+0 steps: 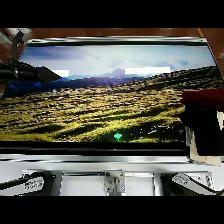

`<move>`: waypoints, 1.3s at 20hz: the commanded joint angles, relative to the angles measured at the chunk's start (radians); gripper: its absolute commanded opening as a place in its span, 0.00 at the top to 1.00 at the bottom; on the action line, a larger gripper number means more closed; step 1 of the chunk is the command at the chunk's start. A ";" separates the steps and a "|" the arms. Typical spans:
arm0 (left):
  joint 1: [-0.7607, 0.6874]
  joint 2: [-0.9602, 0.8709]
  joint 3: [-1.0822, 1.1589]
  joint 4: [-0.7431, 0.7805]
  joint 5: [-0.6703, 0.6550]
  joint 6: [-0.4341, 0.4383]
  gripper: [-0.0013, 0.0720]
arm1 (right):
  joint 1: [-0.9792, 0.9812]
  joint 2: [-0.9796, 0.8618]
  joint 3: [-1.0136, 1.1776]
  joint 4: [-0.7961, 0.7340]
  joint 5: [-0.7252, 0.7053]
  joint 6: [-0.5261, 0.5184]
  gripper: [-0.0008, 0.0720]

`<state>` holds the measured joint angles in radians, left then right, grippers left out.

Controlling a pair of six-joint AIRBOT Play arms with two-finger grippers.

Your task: Fold the shirts.

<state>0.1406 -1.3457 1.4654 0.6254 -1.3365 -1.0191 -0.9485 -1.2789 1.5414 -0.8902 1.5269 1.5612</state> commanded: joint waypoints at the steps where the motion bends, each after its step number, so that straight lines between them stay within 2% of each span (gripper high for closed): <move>1: -0.001 0.000 0.000 0.000 0.000 0.000 0.93 | -0.073 0.010 0.001 -0.214 0.210 0.016 0.91; 4: -0.001 0.000 0.000 0.000 -0.001 0.000 0.93 | -0.073 0.011 0.001 -0.452 0.327 -0.010 0.91; 8: -0.004 0.000 0.000 0.000 0.000 0.001 0.93 | -0.079 0.044 -0.079 -0.491 0.305 -0.006 0.91; 12: -0.014 0.000 0.000 0.000 0.000 0.001 0.92 | -0.079 0.111 -0.308 -0.573 0.233 0.009 0.91; 14: -0.019 0.000 0.000 0.000 0.000 0.001 0.93 | -0.079 0.152 -0.427 -0.618 0.173 0.052 0.91; 15: -0.023 0.000 0.000 0.000 0.001 0.001 0.93 | -0.079 0.169 -0.479 -0.634 0.129 0.084 0.77; 16: -0.023 0.000 0.000 0.000 0.001 0.001 0.93 | -0.079 0.175 -0.505 -0.634 0.097 0.085 0.27; 17: -0.023 0.000 0.000 0.000 0.000 0.000 0.93 | -0.079 0.175 -0.503 -0.629 0.091 0.069 0.06; 20: -0.023 0.000 0.000 0.000 0.016 0.000 0.93 | -0.079 0.174 -0.385 -0.582 0.082 0.043 0.07; 22: -0.037 0.000 0.002 0.053 0.091 -0.065 0.93 | -0.070 0.175 -0.245 -0.422 0.019 -0.030 0.21; 23: -0.062 0.000 0.012 0.155 0.121 -0.112 0.93 | -0.045 0.183 -0.188 -0.343 -0.044 -0.029 0.21; 24: -0.107 -0.001 0.025 0.325 0.133 -0.190 0.93 | 0.008 0.197 -0.156 -0.283 -0.109 -0.030 0.21; 26: -0.223 -0.004 0.039 0.699 0.111 -0.360 0.93 | 0.181 0.229 -0.146 -0.282 -0.194 -0.035 0.20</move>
<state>0.0219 -1.3468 1.4872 0.9024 -1.2484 -1.1778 -0.9157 -1.0794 1.3289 -1.2762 1.4780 1.5509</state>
